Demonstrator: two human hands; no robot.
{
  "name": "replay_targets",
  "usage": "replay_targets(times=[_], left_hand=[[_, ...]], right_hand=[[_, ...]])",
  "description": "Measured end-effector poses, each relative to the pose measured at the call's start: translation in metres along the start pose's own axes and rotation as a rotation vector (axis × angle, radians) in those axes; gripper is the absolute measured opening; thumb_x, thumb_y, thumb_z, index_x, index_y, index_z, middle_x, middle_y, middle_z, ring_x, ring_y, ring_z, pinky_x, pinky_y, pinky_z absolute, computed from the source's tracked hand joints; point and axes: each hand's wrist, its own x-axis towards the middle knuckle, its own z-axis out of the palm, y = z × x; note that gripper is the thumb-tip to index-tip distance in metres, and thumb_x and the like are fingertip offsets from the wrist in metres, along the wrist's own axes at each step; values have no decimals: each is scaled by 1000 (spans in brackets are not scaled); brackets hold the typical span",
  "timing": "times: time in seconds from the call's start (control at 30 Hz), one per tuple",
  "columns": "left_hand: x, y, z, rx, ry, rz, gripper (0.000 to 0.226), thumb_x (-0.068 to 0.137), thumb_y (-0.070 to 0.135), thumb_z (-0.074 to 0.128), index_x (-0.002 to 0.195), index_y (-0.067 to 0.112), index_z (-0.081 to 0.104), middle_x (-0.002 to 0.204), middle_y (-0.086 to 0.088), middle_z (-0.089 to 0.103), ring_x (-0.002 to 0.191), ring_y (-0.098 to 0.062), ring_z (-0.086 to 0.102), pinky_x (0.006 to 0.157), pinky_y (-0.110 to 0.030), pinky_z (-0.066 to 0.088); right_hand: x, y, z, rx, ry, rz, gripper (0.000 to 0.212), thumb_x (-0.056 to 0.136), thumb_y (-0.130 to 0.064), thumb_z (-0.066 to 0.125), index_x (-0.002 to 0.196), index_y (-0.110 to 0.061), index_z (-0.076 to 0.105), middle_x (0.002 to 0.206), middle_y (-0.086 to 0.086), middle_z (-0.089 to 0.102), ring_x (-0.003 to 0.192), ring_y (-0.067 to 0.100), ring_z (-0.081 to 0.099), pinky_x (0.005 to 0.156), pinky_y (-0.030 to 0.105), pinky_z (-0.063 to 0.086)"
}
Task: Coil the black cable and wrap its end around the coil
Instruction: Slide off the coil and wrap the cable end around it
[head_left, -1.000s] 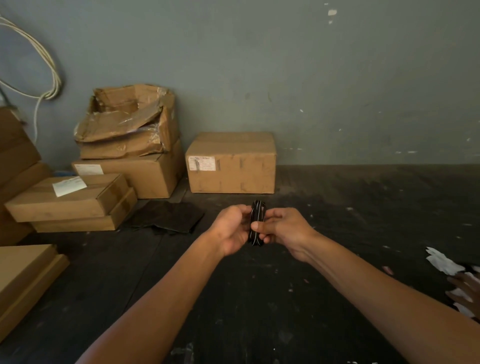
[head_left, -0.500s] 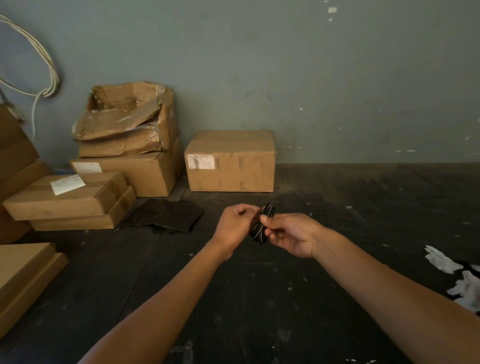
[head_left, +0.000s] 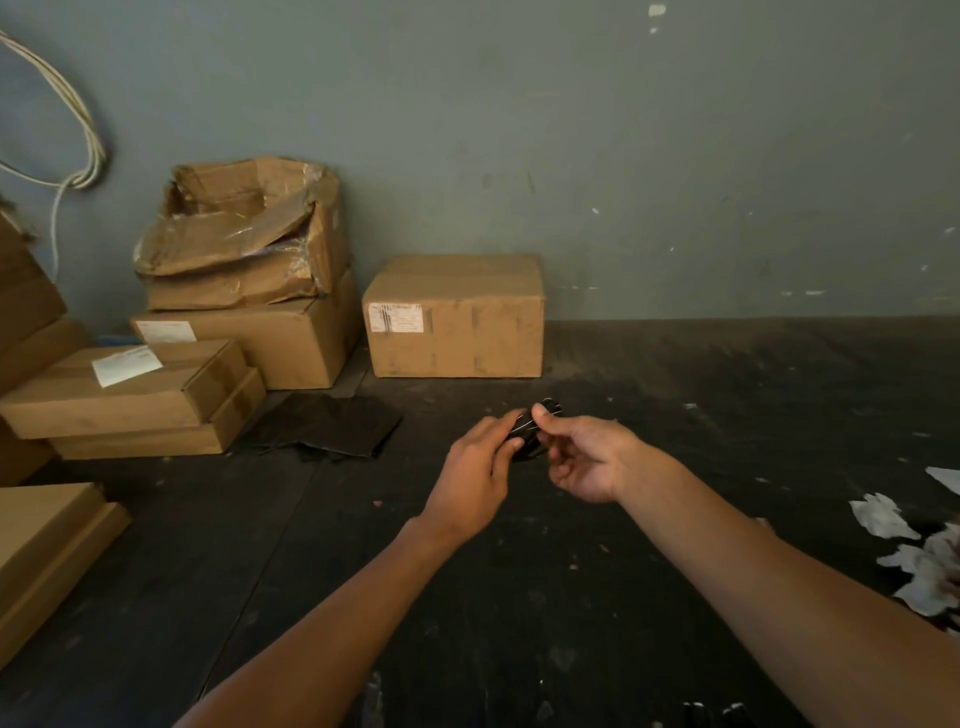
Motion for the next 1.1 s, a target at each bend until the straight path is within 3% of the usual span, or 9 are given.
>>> replay_targets(times=[0.3, 0.4, 0.5, 0.57, 0.67, 0.7, 0.77, 0.9, 1.1], left_hand=[[-6, 7, 13, -256, 52, -169, 36, 104, 7, 42, 138, 9, 52, 97, -2, 55, 77, -5, 56, 73, -13, 48], [-4, 4, 14, -216, -10, -288, 34, 104, 8, 44, 135, 12, 58, 103, -1, 57, 93, -8, 57, 83, -8, 42], [-12, -1, 16, -142, -173, -367, 34, 104, 13, 44, 132, 17, 61, 108, 3, 58, 109, -16, 58, 95, -20, 40], [-23, -5, 20, -115, -231, -419, 32, 103, 15, 45, 127, 19, 65, 113, 2, 63, 100, -19, 63, 93, -31, 44], [-42, -12, 31, -157, -275, -543, 32, 103, 15, 43, 122, 19, 69, 84, 2, 75, 52, -20, 56, 59, -38, 53], [-48, -15, 36, -176, -287, -575, 32, 103, 14, 42, 120, 18, 69, 61, 8, 70, 40, -16, 49, 42, -30, 46], [-58, -16, 44, -178, -298, -601, 33, 103, 14, 41, 116, 19, 71, 45, 8, 61, 33, -10, 44, 33, -23, 33], [-71, -15, 55, -122, -339, -565, 28, 102, 19, 40, 107, 34, 63, 57, 8, 56, 39, -5, 49, 40, -22, 35], [-80, -10, 64, -114, -375, -529, 10, 102, 16, 42, 99, 25, 47, 63, 1, 55, 51, -11, 50, 55, -32, 40]], right_hand=[[3, 17, -17, -162, -68, 56, 24, 80, -38, 76, 76, -16, 69, 59, -4, 57, 51, 9, 44, 50, 23, 29], [3, 30, -39, -436, -83, 47, 33, 78, -49, 74, 81, -17, 75, 61, -6, 60, 49, 7, 46, 42, 20, 29], [-1, 48, -69, -859, -16, -107, 29, 83, -46, 70, 88, -18, 74, 69, -5, 63, 53, 6, 53, 45, 20, 38], [-4, 64, -92, -1082, -11, -134, 18, 86, -36, 70, 91, -19, 71, 79, -5, 67, 65, 6, 59, 55, 21, 45], [-11, 92, -126, -1410, -42, -43, 11, 89, -26, 68, 99, -20, 68, 101, -4, 67, 93, 12, 64, 79, 28, 51], [-14, 102, -137, -1510, -47, -3, 14, 90, -25, 66, 102, -19, 67, 107, -1, 67, 99, 14, 63, 86, 32, 51], [-21, 120, -154, -1638, -40, 80, 19, 91, -22, 63, 109, -16, 63, 114, 5, 63, 102, 19, 61, 93, 39, 50], [-29, 145, -170, -1670, 18, 188, 28, 92, -22, 62, 118, -17, 54, 119, 6, 56, 104, 21, 58, 94, 39, 50], [-34, 171, -167, -1669, 35, 208, 34, 92, -12, 60, 124, -17, 51, 123, 8, 56, 104, 19, 58, 93, 37, 52]])
